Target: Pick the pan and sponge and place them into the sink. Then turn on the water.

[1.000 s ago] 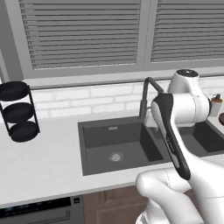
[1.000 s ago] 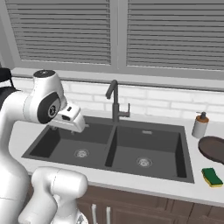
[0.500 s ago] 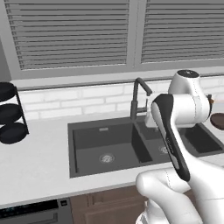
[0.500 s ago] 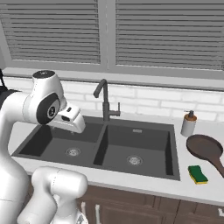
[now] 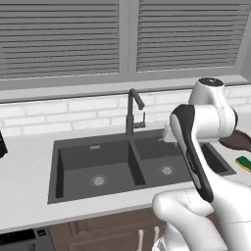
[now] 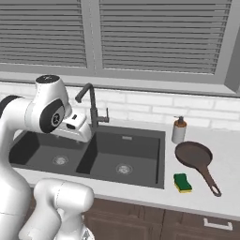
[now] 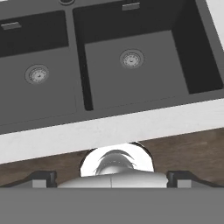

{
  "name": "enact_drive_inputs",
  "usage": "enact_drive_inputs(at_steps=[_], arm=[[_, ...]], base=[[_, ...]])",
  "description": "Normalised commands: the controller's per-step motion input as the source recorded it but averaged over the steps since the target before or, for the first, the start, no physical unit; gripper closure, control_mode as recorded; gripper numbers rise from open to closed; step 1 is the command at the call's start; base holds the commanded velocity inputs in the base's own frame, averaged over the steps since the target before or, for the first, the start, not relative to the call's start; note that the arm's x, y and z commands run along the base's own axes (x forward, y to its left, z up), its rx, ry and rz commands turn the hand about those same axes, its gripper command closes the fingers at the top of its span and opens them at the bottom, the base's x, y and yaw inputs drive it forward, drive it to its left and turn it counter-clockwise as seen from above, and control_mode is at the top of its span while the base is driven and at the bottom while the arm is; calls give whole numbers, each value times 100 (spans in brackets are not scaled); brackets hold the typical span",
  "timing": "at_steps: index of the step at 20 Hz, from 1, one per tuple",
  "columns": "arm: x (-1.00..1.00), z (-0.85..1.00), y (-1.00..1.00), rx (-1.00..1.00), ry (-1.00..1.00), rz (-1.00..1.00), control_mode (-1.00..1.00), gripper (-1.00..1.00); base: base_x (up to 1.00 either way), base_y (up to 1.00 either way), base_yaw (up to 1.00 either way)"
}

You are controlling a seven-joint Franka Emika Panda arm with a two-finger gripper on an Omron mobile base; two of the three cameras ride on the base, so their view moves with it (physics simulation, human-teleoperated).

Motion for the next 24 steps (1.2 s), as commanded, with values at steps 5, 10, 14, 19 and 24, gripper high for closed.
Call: enact_drive_inputs(at_steps=[5,10,14,19,24], arm=[[0,0,0,0,0,0,100,-100],[0,0,0,0,0,0,100,-100],[0,0,-26,6,-6,0,-100,-100],[0,5,-19,5,-7,0,-100,-100],[0,15,-27,6,-4,0,-100,-100]], base=[[-5,-48,0],[0,-41,0],[0,-10,0],[0,0,0],[0,0,0]])
